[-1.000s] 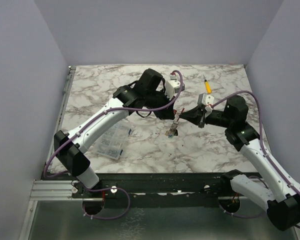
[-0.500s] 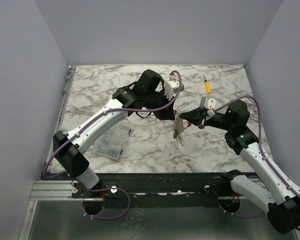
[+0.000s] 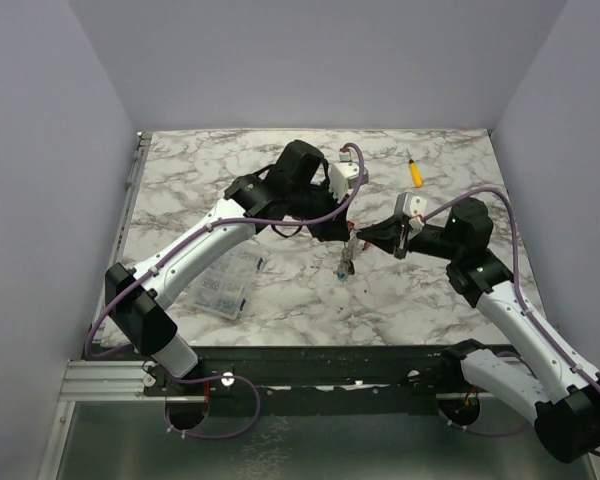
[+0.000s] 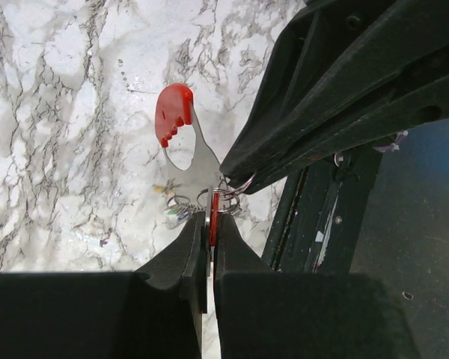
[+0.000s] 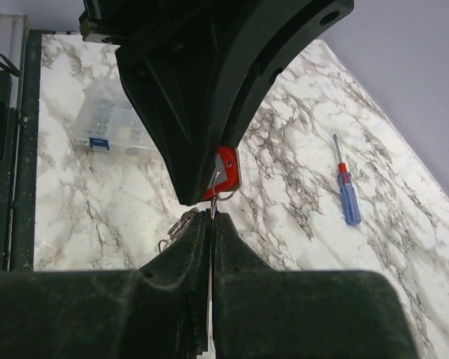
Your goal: Remove the keys from the keyring
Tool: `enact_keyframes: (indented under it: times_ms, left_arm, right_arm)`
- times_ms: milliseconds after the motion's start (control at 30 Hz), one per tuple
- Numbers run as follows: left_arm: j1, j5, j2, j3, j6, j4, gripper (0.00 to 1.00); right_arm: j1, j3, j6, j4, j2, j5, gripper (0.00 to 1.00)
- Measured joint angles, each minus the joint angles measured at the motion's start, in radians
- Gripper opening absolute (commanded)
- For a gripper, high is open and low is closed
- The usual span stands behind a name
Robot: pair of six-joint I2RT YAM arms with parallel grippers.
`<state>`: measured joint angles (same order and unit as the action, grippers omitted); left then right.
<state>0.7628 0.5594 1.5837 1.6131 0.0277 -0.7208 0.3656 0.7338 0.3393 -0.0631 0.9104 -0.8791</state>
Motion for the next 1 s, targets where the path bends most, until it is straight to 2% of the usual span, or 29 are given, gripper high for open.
enact_keyframes:
  times_ms: [67,267,500,733,1000]
  left_arm:
    - [0.003,0.0,0.0,0.0,0.006,-0.002,0.0]
    - [0.005,0.0,0.0,0.0,0.026,-0.003,0.0]
    - [0.005,-0.003,0.0,0.0,0.045,-0.004,0.0]
    - [0.007,-0.011,-0.006,0.0,0.063,-0.004,0.0]
    - [0.027,-0.011,-0.011,0.0,0.085,-0.004,0.0]
  right_arm:
    - [0.0,0.0,0.002,0.006,0.01,0.001,0.1]
    - [0.001,0.002,0.002,0.027,0.036,0.004,0.32]
    - [0.001,0.035,0.003,0.093,0.074,0.003,0.44]
    - [0.001,0.118,0.039,0.164,0.091,-0.002,0.46]
    - [0.001,0.186,0.179,0.276,0.127,-0.031,0.46]
